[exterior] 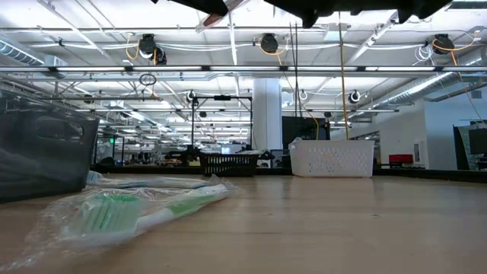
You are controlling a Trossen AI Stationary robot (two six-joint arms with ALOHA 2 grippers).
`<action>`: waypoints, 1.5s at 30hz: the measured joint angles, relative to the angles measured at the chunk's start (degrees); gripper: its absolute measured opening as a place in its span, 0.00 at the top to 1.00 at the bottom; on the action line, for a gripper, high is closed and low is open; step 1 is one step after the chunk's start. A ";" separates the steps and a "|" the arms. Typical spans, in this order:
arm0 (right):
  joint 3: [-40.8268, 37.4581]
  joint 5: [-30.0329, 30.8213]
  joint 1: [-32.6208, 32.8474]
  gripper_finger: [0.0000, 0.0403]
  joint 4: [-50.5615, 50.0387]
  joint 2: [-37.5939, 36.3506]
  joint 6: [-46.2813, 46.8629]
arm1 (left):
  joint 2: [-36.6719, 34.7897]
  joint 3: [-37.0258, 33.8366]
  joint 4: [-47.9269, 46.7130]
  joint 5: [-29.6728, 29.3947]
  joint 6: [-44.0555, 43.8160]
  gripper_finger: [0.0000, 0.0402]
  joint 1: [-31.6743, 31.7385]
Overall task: Pick & Place Toothbrushes
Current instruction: Put the orange toothbrush into the white bin
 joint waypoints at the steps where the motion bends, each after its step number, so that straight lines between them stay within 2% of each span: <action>1: 0.00 -0.51 -0.20 0.72 0.10 -0.29 0.00 | 0.00 0.00 0.00 0.00 0.00 0.98 0.00; 6: 0.00 -3.18 -0.84 0.72 1.97 -1.25 0.33 | 0.00 0.00 0.00 0.02 -0.02 0.95 0.00; 10: 0.00 -7.91 -0.84 0.72 2.36 -1.17 0.42 | 0.00 0.00 0.06 0.29 0.20 0.98 -0.01; 17: 0.00 -7.96 -1.28 0.72 3.64 -1.17 0.35 | 0.00 0.00 0.00 0.19 0.09 0.95 0.00; 22: 0.00 -7.94 -1.28 0.72 3.89 -1.17 -0.93 | 0.00 0.00 0.00 0.39 0.20 0.99 -0.06; 25: 0.00 -8.16 -1.28 0.72 3.89 -1.17 -1.41 | 0.00 0.00 -0.01 0.41 0.19 0.97 -0.09; 29: 0.00 -9.09 -1.30 0.66 3.89 -1.17 -1.40 | 0.00 0.00 0.00 0.41 0.00 0.95 -0.07; 34: 0.00 -7.23 -1.54 0.56 5.09 -1.17 -1.10 | -0.01 0.00 -0.02 0.44 0.20 0.99 -0.07; 37: 0.00 -6.74 -1.58 0.54 6.87 -1.17 -1.09 | 0.00 0.00 -0.02 0.44 0.02 0.96 -0.04; 40: 0.00 -6.12 -1.64 0.54 6.87 -1.17 -1.15 | 0.00 0.00 -0.02 0.48 0.00 0.95 -0.07; 45: 0.00 -6.21 -1.91 0.59 6.82 -1.03 -1.09 | 0.00 0.00 -0.04 0.63 0.06 0.98 -0.07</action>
